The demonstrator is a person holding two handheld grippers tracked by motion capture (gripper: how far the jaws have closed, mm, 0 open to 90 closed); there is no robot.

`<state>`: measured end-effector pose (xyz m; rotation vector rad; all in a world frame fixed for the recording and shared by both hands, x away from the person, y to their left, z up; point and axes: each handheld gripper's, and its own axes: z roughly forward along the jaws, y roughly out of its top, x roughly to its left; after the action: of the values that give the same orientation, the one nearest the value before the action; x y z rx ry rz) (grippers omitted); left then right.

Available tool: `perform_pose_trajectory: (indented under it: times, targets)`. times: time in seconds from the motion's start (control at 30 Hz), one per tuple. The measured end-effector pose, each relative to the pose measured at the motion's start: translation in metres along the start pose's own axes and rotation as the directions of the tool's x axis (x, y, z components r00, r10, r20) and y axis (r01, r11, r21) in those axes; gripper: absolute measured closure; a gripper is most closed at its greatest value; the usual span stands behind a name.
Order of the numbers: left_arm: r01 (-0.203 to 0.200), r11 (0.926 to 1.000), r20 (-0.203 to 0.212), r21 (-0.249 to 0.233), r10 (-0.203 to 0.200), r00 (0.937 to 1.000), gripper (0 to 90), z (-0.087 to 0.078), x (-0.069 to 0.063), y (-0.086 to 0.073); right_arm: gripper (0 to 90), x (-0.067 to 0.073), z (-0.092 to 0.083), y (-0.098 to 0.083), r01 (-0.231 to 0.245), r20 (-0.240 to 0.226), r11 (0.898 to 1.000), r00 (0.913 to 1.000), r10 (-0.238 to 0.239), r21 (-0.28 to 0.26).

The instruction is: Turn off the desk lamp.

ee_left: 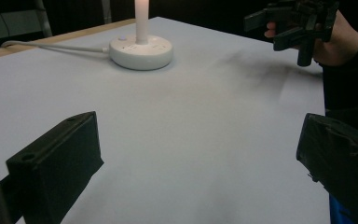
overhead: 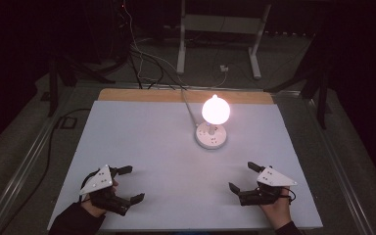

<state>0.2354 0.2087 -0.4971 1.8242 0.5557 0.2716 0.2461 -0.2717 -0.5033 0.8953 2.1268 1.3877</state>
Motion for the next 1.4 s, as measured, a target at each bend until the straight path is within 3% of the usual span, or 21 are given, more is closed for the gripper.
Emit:
perform_pose_trajectory:
  times: [0.47,0.67,0.8,1.2,1.4]
  targets:
    - [0.019,0.9995,-0.009,-0.027,-0.019,0.9998,0.5,0.001,0.005,0.001,0.0,0.003,0.002,0.002,0.002,-0.025,0.998,0.9997,0.0,0.066]
    - [0.009,0.9996,-0.017,-0.025,-0.01,0.9998,0.5,-0.002,0.002,0.001,0.0,0.008,-0.003,0.01,0.005,-0.02,0.998,0.9998,-0.004,0.056]
    - [0.002,0.9996,-0.015,-0.027,-0.002,0.9999,0.5,-0.003,0.001,0.001,0.0,0.012,-0.006,0.014,0.022,0.01,0.998,0.9997,-0.023,0.055]
    - [0.014,0.999,-0.014,-0.043,-0.015,0.9998,0.5,-0.004,0.002,0.001,0.3,0.013,-0.001,0.023,-0.009,-0.011,0.997,0.9999,0.01,0.08]
    - [0.011,0.9991,-0.014,-0.041,-0.012,0.9998,0.5,-0.004,0.001,0.002,0.1,0.012,0.0,0.035,-0.001,-0.011,0.999,0.9999,0.002,0.046]
